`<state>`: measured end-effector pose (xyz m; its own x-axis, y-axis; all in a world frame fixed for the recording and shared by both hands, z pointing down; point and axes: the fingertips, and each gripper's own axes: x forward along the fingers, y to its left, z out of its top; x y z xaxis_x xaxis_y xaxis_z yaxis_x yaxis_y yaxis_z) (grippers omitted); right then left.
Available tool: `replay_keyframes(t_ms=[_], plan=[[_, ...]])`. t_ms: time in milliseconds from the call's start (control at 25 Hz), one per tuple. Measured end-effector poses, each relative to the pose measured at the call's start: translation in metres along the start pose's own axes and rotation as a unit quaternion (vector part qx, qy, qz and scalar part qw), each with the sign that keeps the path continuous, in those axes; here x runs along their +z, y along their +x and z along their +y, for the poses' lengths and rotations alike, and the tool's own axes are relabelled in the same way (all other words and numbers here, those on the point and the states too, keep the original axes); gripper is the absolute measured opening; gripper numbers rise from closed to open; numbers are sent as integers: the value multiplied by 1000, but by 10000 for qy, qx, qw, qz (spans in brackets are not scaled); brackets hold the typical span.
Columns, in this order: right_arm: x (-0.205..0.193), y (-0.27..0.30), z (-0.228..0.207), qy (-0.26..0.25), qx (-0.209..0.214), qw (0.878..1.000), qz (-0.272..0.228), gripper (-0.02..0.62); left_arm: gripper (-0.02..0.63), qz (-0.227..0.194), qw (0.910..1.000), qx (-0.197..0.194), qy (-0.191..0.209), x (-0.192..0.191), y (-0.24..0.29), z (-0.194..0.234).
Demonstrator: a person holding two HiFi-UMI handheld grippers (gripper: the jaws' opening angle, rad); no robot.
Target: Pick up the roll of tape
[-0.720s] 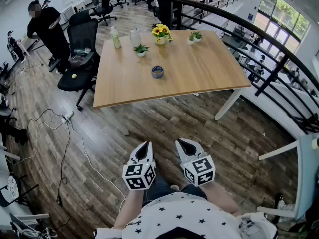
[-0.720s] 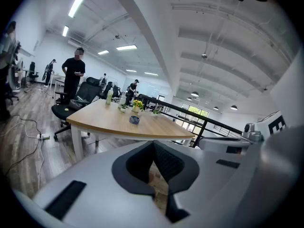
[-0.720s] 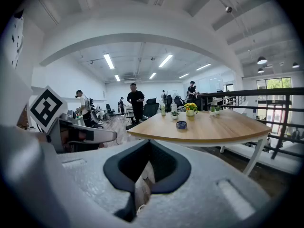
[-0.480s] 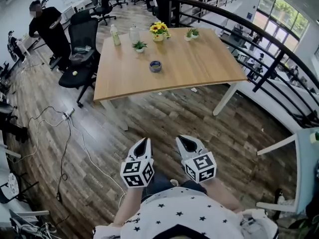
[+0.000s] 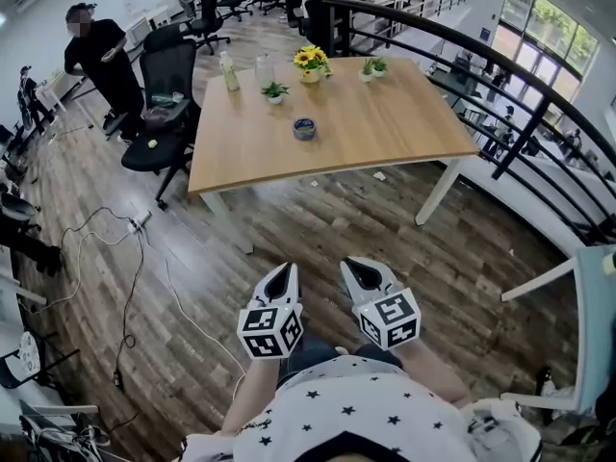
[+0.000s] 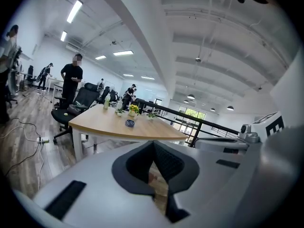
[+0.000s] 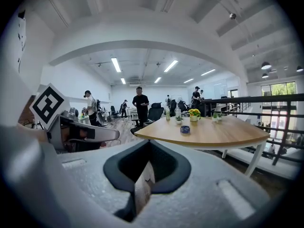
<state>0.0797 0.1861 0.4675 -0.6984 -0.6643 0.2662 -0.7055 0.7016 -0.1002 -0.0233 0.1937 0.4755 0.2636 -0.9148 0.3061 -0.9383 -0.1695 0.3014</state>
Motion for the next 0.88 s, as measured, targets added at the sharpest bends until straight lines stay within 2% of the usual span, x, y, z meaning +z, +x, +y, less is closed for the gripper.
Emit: replay_keyframes(t_ms=[160,600,880], plan=[[4,-1,-4,144,35,9999,-47,6,3,-17,10000,47,7,3,0,-1],[-1,-10,-9,148,205,9997,-23,8,5,-48,9999,103,-7,0,0,-17],[-2,-7,-12,271,340,9991,25,34,16,-57,9998,155,-74,3,1,-14]])
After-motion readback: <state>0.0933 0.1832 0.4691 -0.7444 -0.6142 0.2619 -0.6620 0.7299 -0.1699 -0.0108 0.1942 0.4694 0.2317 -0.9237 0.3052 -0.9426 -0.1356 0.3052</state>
